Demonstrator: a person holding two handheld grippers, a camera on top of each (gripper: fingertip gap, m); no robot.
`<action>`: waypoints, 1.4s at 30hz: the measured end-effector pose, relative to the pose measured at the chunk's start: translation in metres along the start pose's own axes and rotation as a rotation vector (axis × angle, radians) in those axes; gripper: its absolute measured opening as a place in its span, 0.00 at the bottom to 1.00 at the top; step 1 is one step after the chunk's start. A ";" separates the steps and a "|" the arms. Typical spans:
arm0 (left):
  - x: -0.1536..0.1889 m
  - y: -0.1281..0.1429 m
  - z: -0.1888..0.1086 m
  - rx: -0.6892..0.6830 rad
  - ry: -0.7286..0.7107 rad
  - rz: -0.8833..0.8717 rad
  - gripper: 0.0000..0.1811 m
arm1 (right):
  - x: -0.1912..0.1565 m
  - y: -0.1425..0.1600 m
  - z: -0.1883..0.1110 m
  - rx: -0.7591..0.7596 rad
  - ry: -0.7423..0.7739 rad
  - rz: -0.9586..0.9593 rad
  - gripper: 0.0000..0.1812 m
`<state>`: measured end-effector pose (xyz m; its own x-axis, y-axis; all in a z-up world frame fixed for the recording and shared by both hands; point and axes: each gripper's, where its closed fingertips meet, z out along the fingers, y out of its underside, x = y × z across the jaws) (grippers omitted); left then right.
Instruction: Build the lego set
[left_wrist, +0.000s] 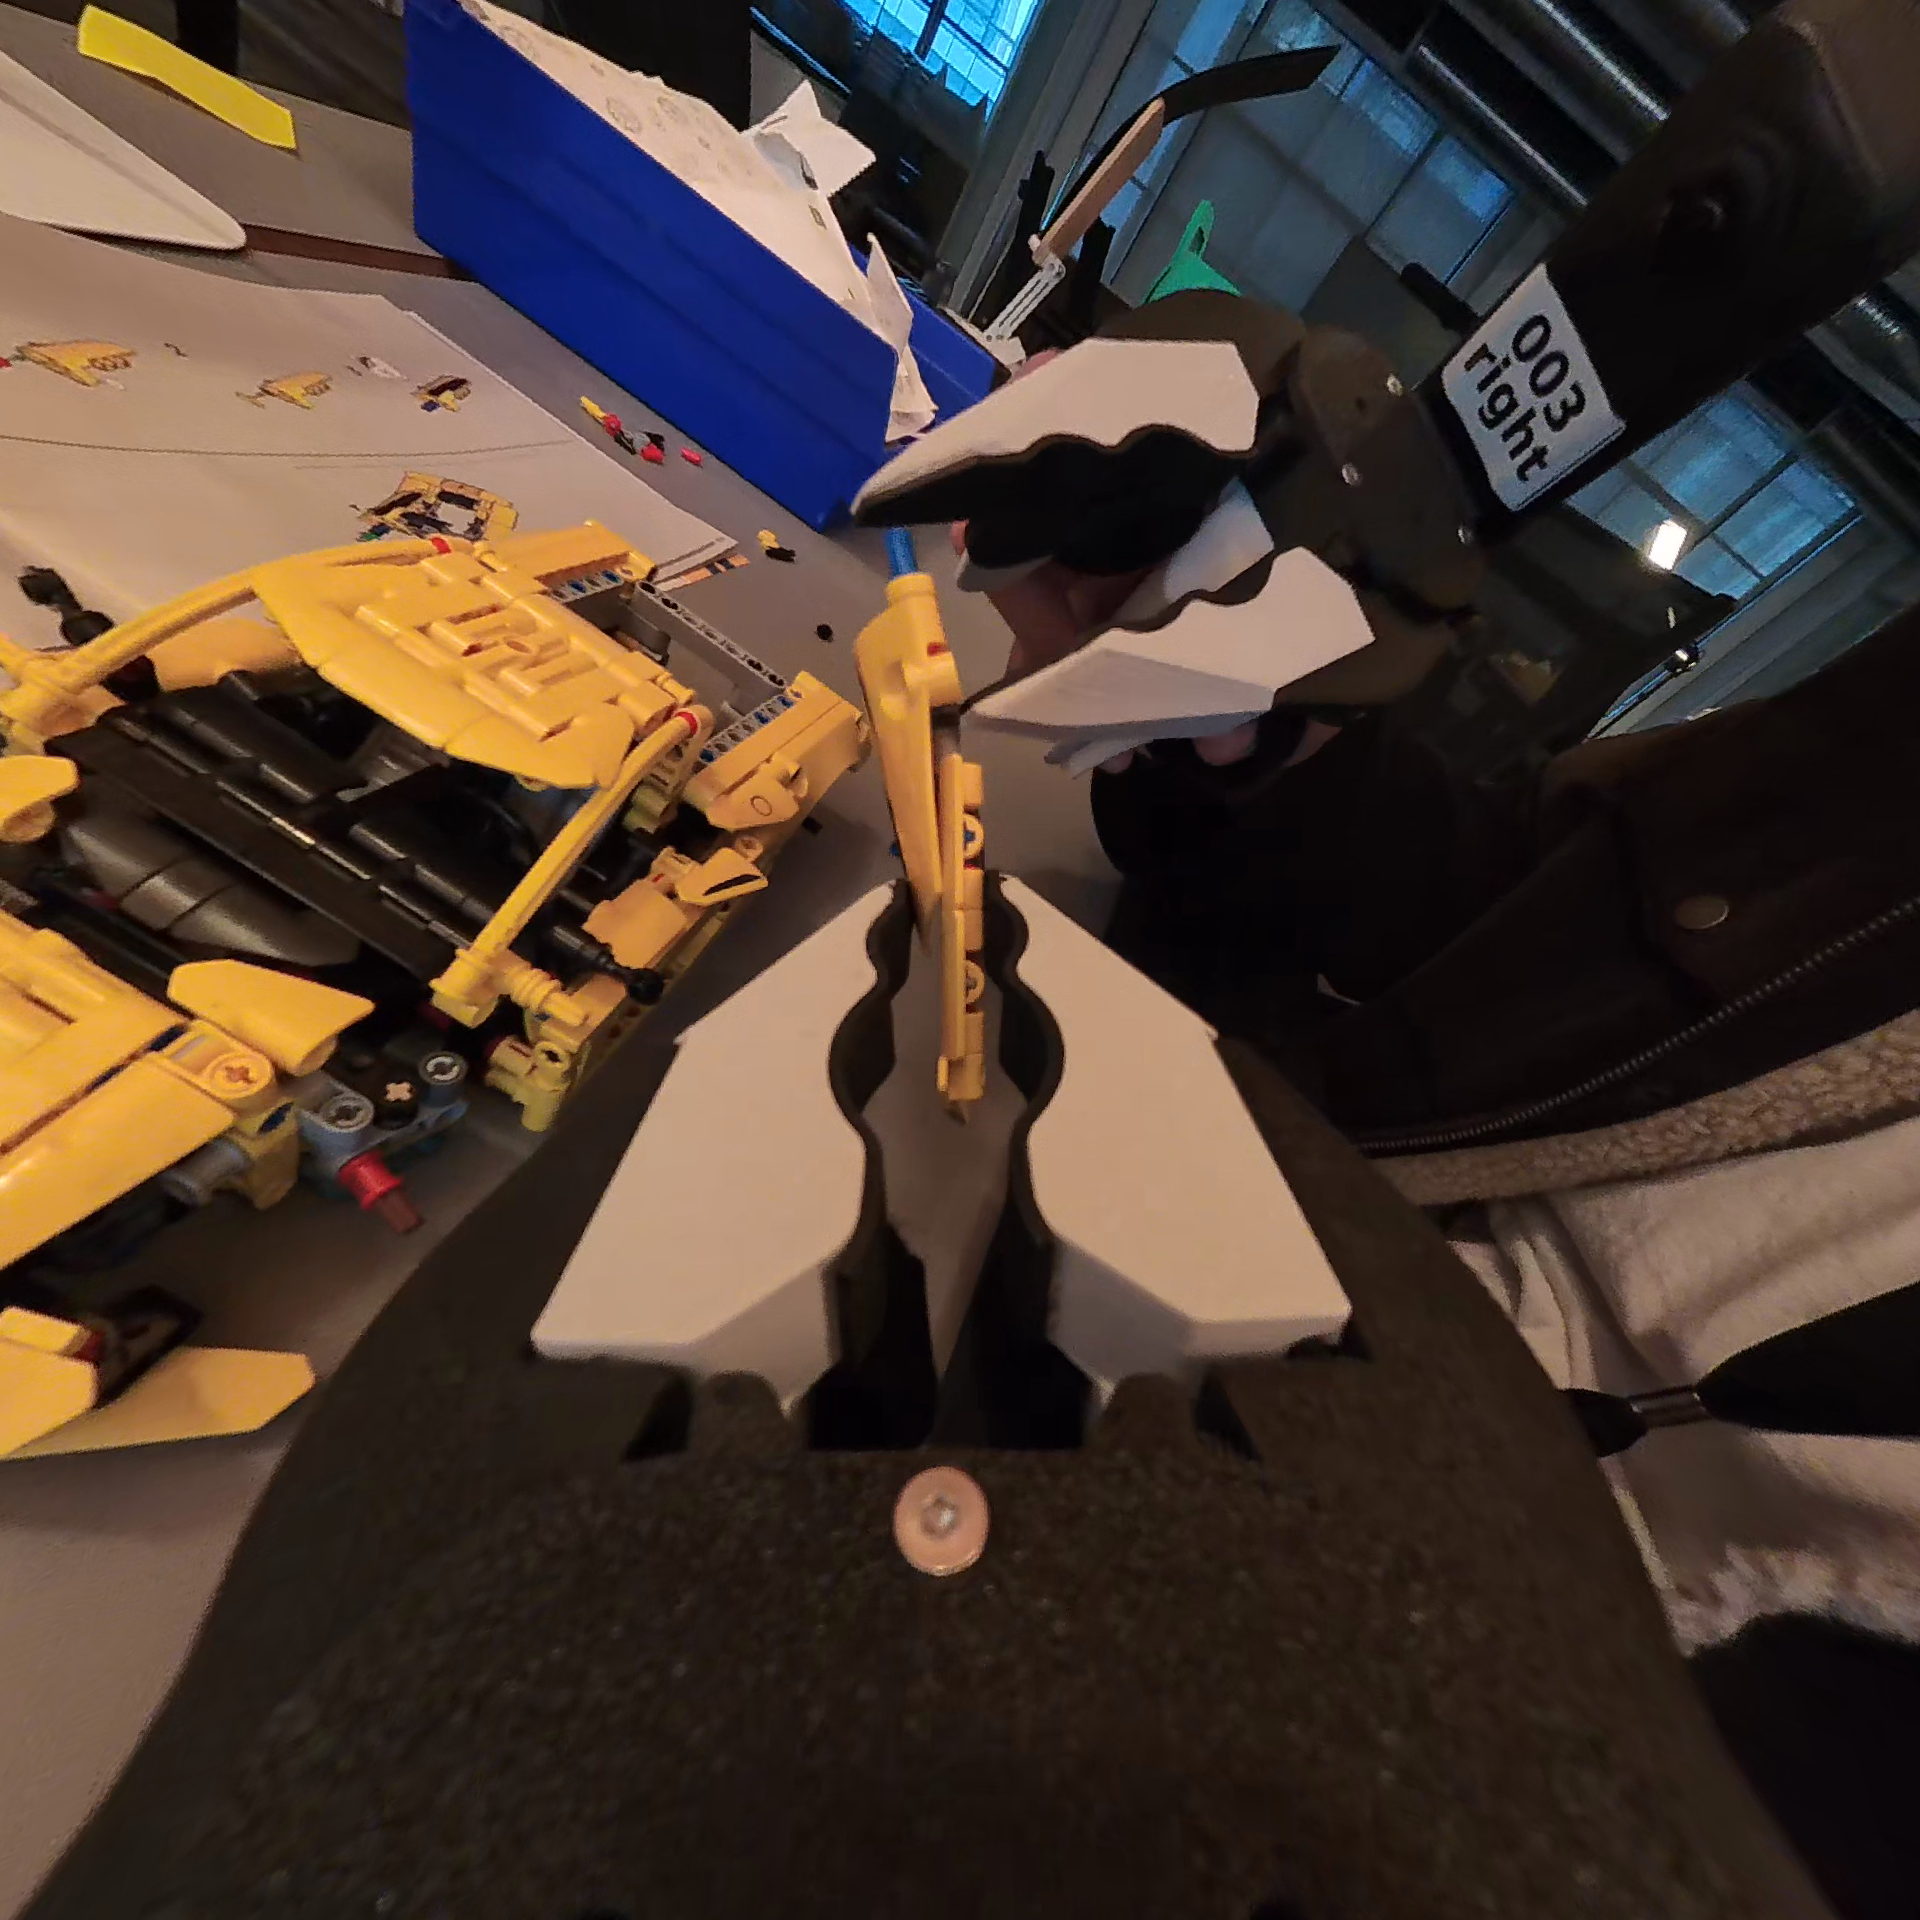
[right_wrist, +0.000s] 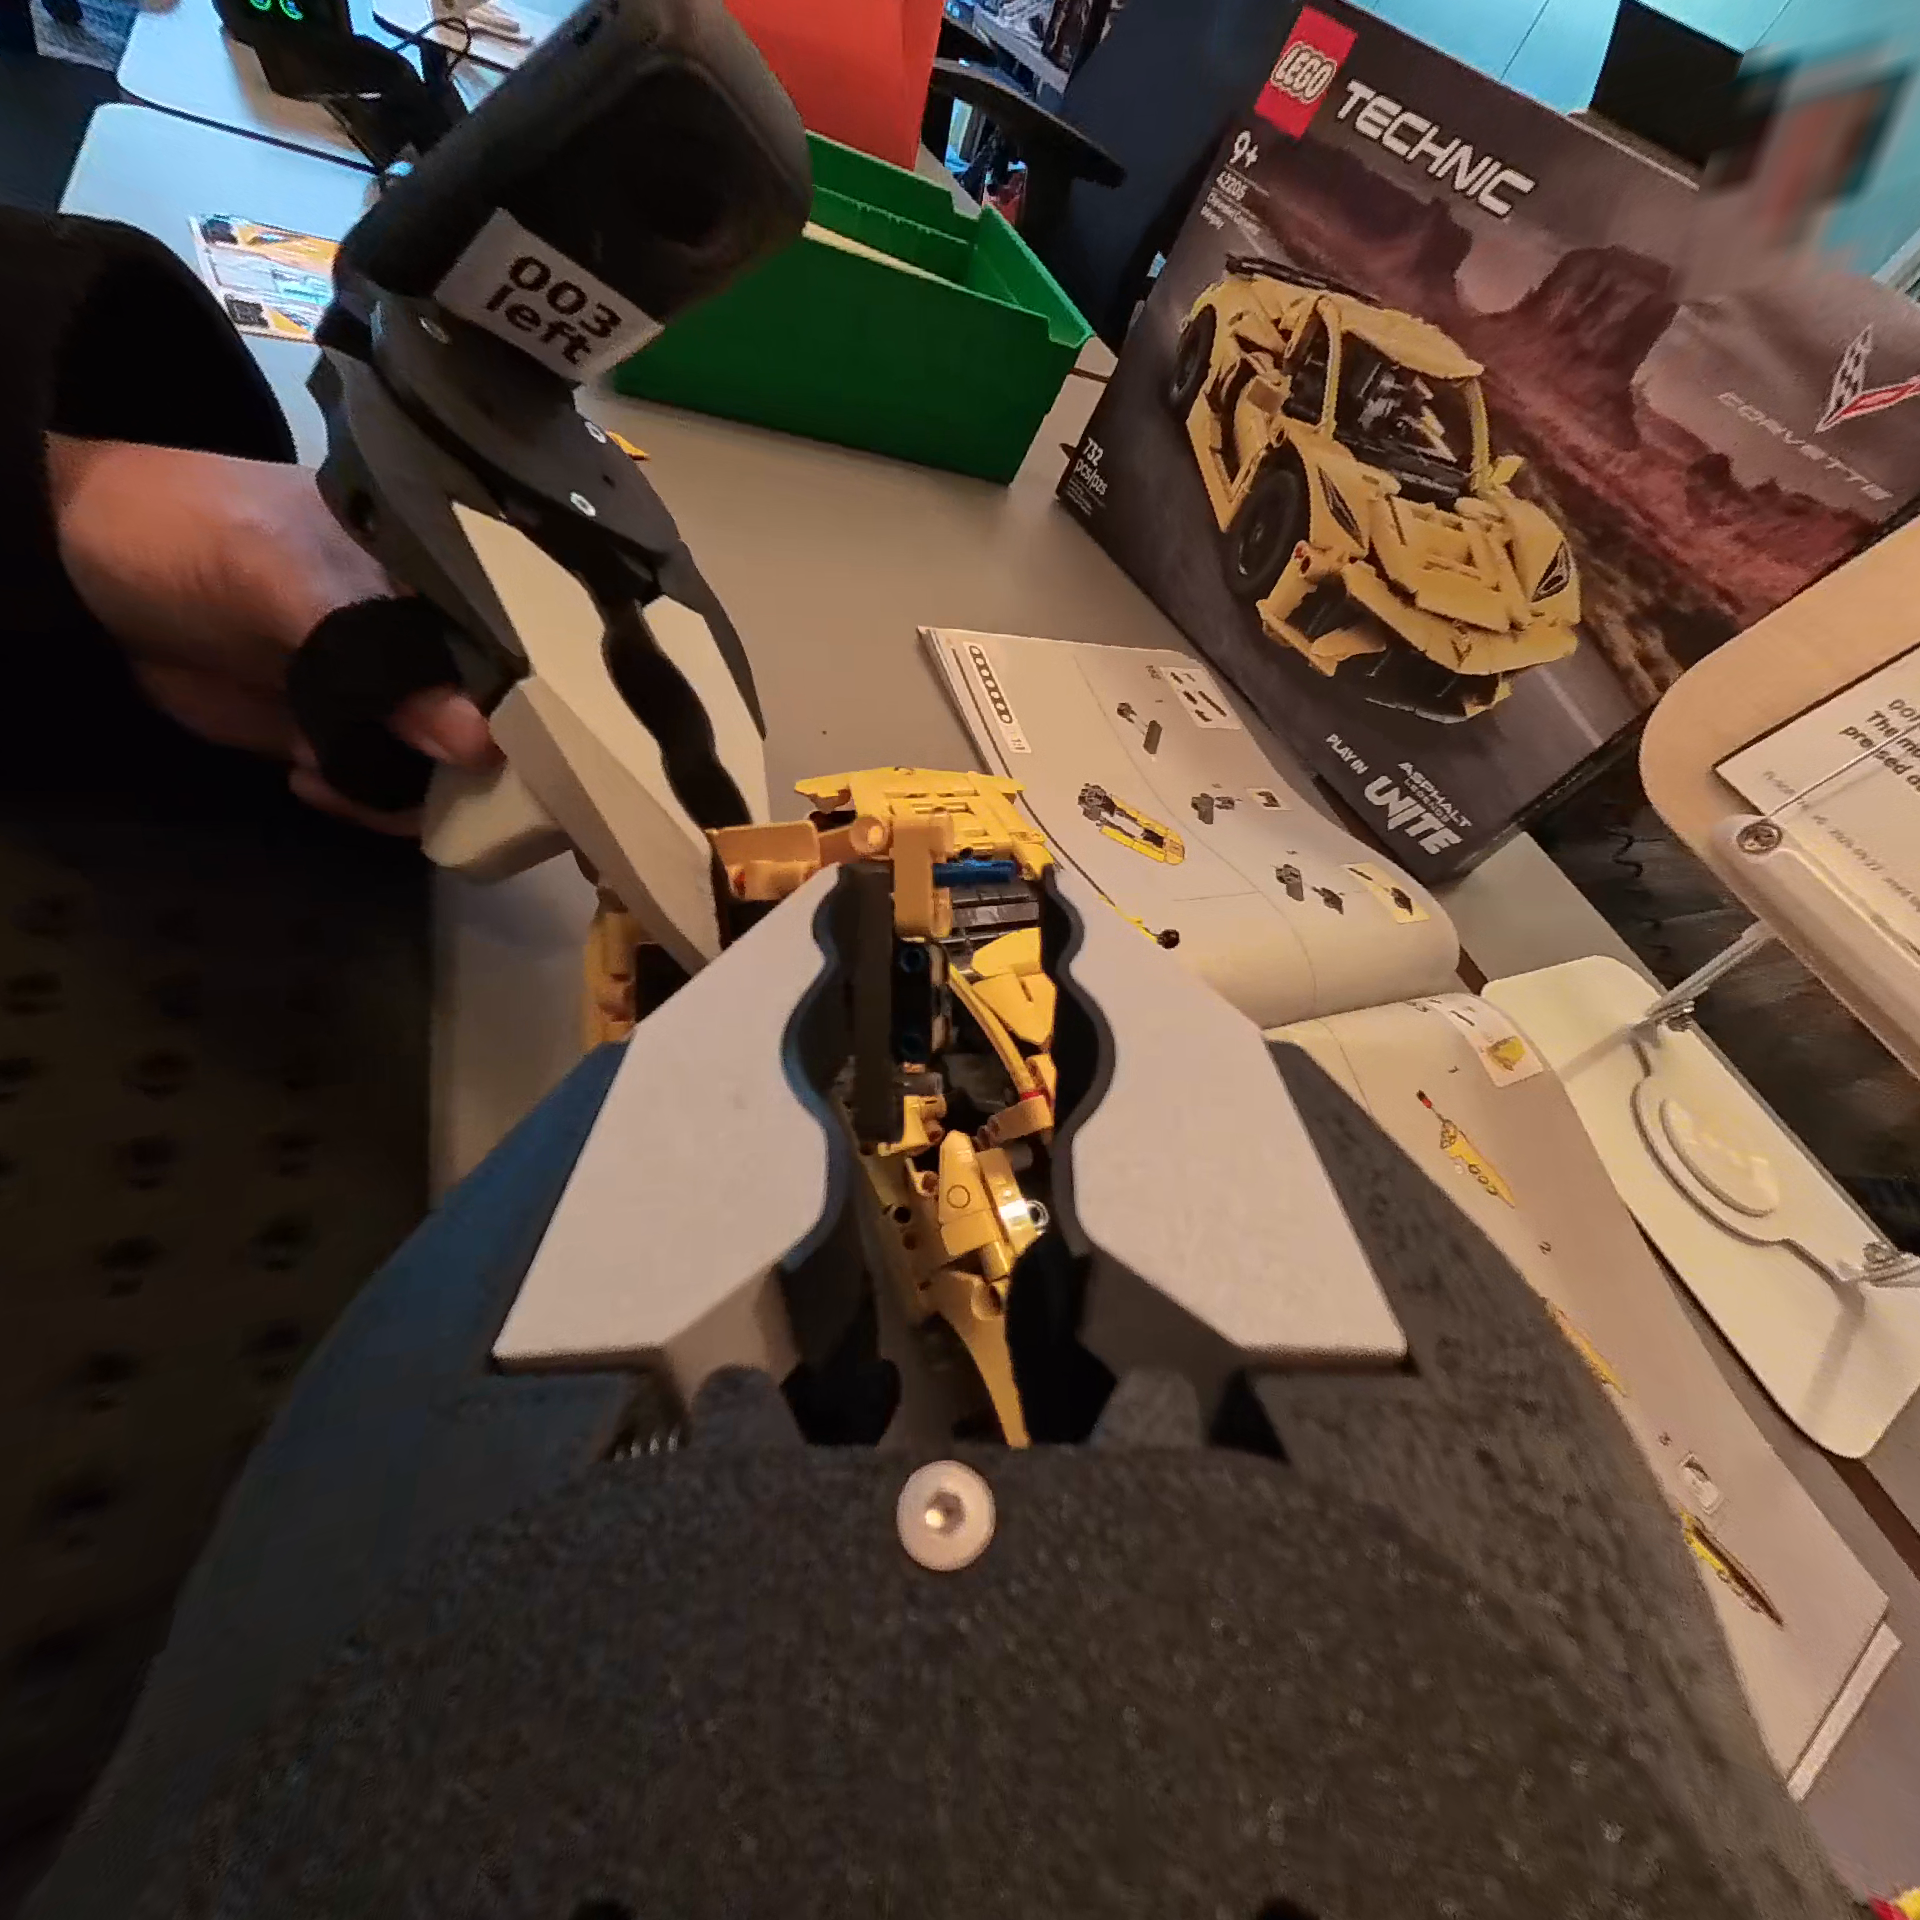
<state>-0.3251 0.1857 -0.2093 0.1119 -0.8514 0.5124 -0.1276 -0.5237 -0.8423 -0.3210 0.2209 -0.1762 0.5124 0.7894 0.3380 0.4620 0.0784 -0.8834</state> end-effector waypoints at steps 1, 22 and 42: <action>-0.001 0.000 0.000 -0.003 -0.004 0.000 0.07 | 0.000 0.001 0.000 -0.005 0.003 -0.011 0.19; -0.003 0.007 0.004 -0.053 -0.065 0.070 0.07 | -0.005 0.008 0.007 -0.058 0.048 -0.121 0.18; 0.000 0.006 0.005 -0.037 -0.024 0.040 0.07 | -0.004 0.010 0.006 -0.077 0.102 -0.110 0.17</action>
<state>-0.3211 0.1822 -0.2152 0.1291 -0.8708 0.4744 -0.1690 -0.4907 -0.8547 -0.3233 0.2219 -0.1882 0.5250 0.7122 0.4661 0.5714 0.1109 -0.8131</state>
